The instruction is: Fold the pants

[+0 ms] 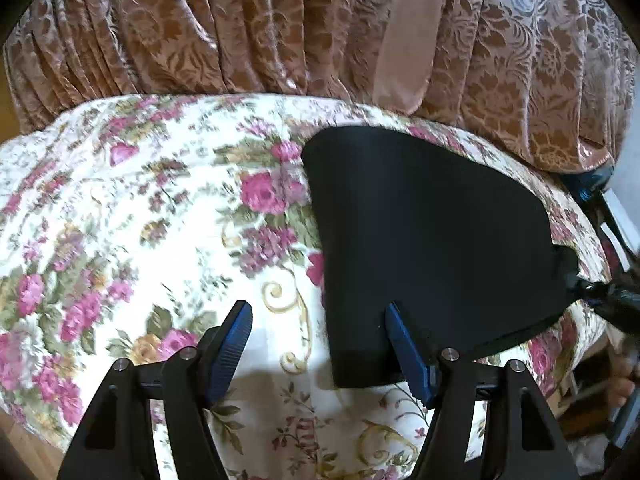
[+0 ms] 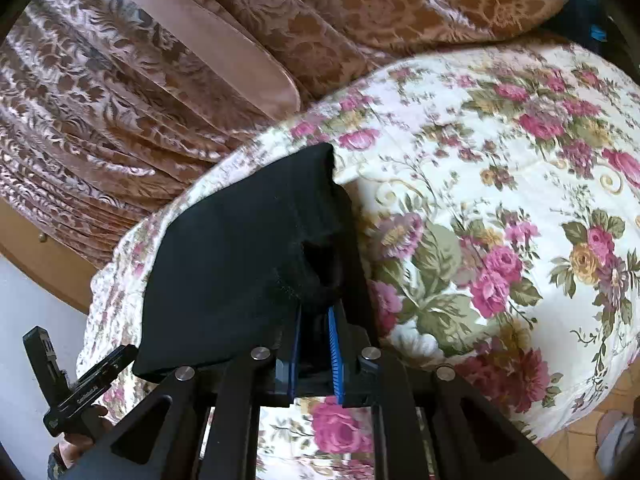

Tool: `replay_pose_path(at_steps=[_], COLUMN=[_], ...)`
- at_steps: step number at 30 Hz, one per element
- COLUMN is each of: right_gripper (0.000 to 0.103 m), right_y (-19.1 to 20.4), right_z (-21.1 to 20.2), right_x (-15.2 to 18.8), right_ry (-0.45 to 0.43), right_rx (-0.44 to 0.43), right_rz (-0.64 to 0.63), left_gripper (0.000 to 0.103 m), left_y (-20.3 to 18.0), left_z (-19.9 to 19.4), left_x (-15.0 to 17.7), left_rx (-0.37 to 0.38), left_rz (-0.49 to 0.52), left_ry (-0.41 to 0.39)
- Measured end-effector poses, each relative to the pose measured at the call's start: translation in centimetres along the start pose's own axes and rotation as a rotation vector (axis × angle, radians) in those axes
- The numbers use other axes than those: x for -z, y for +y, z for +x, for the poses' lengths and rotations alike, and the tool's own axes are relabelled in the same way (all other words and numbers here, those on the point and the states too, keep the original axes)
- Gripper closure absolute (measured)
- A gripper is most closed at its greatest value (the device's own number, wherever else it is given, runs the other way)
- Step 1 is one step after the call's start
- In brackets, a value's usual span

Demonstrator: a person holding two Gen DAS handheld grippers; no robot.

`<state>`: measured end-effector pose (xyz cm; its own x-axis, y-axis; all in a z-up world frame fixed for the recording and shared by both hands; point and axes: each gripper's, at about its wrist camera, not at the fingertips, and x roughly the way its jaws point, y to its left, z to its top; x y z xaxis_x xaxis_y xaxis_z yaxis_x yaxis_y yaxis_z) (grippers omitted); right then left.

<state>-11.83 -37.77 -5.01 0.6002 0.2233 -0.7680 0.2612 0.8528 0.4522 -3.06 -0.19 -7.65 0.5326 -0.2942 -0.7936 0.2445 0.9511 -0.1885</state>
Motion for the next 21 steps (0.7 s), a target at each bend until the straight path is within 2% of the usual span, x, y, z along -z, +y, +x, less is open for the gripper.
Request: replay_pose_path(at_steps=[2,7,9,10,12,15,18,20,21], right_gripper=[0.091,0.091,0.085,0.083,0.069,0.067,0.065,0.064,0.064], right_y=[-0.9,-1.9,-1.7,-1.5,-1.4,-1.6,-1.1,-0.8,-0.7], right_z=[1.4,1.5,1.2,0.8,0.2,-1.4,-2.1,-1.1,-0.6], right_x=[0.8,1.7,1.3,1.1,0.7,-1.0,-3.3,-5.5,-6.2], right_ry=[0.050,0.049,0.047,0.038,0.042,0.013,-0.031,-0.042,-0.040], right_rx=[0.021,0.001,-0.021,-0.030,-0.027,-0.031,-0.050,-0.065,-0.070], right_rz=[0.020,0.043,0.001,-0.016,-0.036,-0.041,-0.042,-0.013,0.002], left_gripper=[0.032,0.032,0.032,0.032,0.032,0.031,0.031,0.028,0.022], left_y=[-0.2,0.6,1.3,1.9,2.6,3.5,4.5,4.9,5.2], left_z=[0.5,0.2,-0.2,-0.3,-0.5,-0.2,1.1,2.5,3.3], left_x=[0.3,0.5,0.0,-0.5,-1.5,-3.6,-6.4,-8.6,-9.5], left_rx=[-0.004,0.046,0.080,0.091,0.097,0.122,0.203,0.247,0.271], left_rz=[0.015,-0.010,-0.042,-0.066,-0.088,-0.112,-0.154,-0.172,-0.184], left_ry=[0.017,0.002,-0.012,-0.012,-0.019,-0.023,-0.005,0.011,0.017])
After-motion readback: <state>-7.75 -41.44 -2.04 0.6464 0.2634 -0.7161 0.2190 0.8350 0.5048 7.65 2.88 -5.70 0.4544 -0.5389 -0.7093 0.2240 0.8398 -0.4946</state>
